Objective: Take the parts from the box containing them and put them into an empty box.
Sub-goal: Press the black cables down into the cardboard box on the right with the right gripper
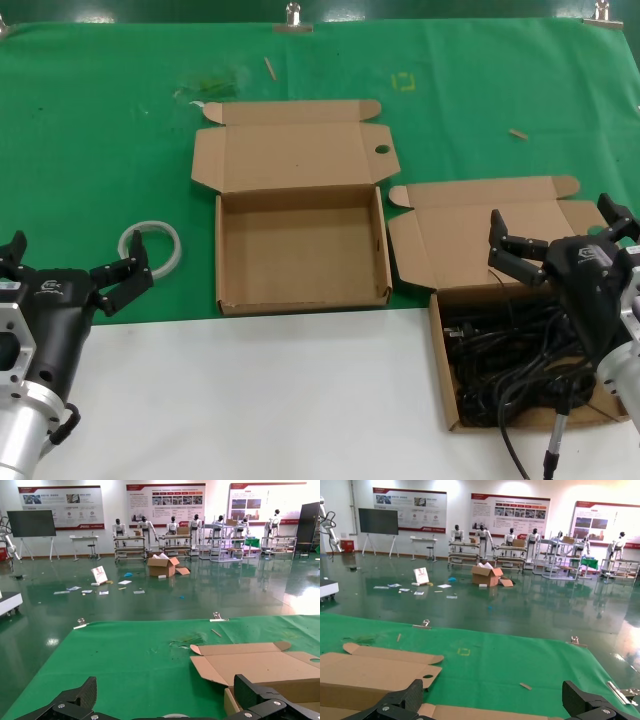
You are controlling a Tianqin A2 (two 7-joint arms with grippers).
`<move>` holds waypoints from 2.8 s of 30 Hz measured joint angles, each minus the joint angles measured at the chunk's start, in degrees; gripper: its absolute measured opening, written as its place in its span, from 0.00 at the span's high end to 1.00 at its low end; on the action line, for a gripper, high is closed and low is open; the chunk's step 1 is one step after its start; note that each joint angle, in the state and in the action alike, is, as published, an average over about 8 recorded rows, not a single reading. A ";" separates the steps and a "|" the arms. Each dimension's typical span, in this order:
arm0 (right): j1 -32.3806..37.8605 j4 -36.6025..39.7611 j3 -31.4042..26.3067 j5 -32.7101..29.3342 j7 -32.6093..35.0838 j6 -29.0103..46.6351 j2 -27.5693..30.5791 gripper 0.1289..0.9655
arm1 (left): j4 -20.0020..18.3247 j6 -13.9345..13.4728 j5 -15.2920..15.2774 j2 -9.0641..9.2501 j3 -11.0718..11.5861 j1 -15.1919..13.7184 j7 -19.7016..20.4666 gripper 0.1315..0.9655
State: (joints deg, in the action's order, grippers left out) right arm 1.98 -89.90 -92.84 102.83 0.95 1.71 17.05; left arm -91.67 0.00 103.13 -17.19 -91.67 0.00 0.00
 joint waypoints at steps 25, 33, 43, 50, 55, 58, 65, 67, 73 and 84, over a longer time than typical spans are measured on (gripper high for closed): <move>0.00 0.00 0.00 0.00 0.00 0.00 0.00 0.00 | 0.00 0.00 0.00 0.00 0.00 0.00 0.00 0.00; 0.00 0.00 0.00 0.00 0.00 0.00 0.00 0.00 | 0.00 0.00 0.00 0.00 0.00 0.00 0.00 0.03; -0.06 0.06 -0.17 -0.04 -0.01 -0.15 0.18 0.00 | 0.00 0.00 0.00 0.00 0.00 0.00 0.00 0.15; -0.06 0.27 -1.68 0.46 -0.45 -1.34 1.74 0.00 | 0.00 0.00 0.00 0.00 0.00 0.00 0.00 0.28; 0.45 0.45 -3.12 0.97 -0.77 -2.03 3.48 0.00 | 0.00 0.00 0.00 0.00 0.00 0.00 0.00 0.43; 1.02 0.72 -3.85 1.07 -0.86 -1.90 4.73 0.00 | 0.00 0.00 0.00 0.00 0.00 0.00 0.00 0.49; 2.91 1.63 -6.28 1.25 -1.92 0.81 9.19 0.00 | 0.00 0.00 0.00 0.00 0.00 0.00 0.00 0.61; 3.66 1.85 -6.92 1.24 -2.14 2.95 10.73 0.00 | 0.00 0.00 0.00 0.00 0.00 0.00 0.00 0.67; 7.48 3.24 -8.23 1.43 -1.02 13.45 15.92 0.00 | 0.00 0.00 0.00 0.00 0.00 0.00 0.00 0.79; 20.91 11.66 -11.16 2.58 11.29 38.91 23.59 0.00 | 0.00 0.00 0.00 0.00 0.00 0.00 0.00 0.95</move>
State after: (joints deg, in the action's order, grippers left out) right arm 22.89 -78.24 -104.00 105.41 12.24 40.63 40.64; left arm -91.67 0.00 103.13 -17.19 -91.67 0.00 0.00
